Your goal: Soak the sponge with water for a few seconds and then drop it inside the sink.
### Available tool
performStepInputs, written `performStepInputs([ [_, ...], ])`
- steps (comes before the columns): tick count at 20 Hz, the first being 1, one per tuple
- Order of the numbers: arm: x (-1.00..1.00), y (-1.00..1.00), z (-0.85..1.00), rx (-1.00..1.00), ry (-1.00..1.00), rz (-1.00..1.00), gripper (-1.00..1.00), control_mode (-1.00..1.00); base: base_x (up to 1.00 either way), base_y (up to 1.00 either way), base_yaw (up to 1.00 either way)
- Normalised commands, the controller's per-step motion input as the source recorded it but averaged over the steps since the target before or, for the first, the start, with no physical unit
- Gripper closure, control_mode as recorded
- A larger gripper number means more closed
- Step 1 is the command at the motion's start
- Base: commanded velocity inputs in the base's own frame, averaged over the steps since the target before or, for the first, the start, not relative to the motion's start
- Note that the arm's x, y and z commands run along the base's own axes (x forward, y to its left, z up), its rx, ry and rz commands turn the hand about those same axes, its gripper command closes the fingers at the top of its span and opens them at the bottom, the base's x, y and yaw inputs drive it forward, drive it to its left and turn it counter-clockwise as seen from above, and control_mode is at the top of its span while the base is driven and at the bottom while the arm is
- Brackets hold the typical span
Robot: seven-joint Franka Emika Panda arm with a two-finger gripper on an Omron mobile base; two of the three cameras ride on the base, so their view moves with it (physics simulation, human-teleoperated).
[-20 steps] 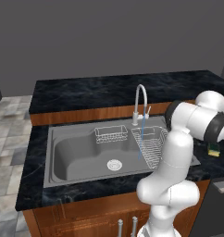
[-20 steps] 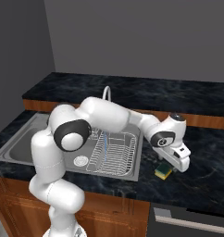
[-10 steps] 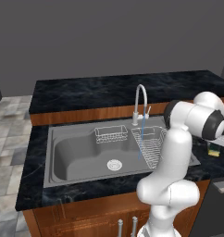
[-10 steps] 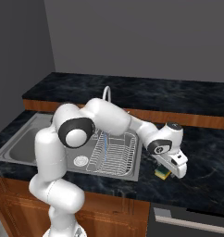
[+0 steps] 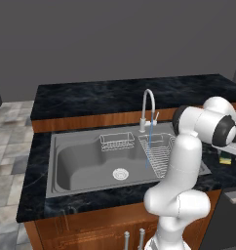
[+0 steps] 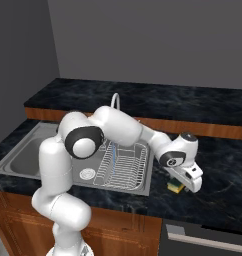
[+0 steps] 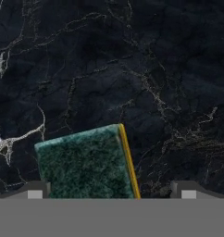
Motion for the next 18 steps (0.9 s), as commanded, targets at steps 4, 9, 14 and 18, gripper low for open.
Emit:
performStepInputs([
  [4,0.02,0.00,0.00,0.00,0.00,0.01,-1.00,-1.00,0.00,0.00,0.00],
  [9,0.00,0.00,0.16,0.00,0.02,0.04,-1.00,-1.00,0.00,0.00,0.00],
  [14,0.00,0.00,0.04,0.00,0.02,0.04,-1.00,-1.00,0.00,0.00,0.00],
  [18,0.05,0.00,-0.05,0.00,0.00,0.03,-1.00,-1.00,0.00,0.00,0.00],
])
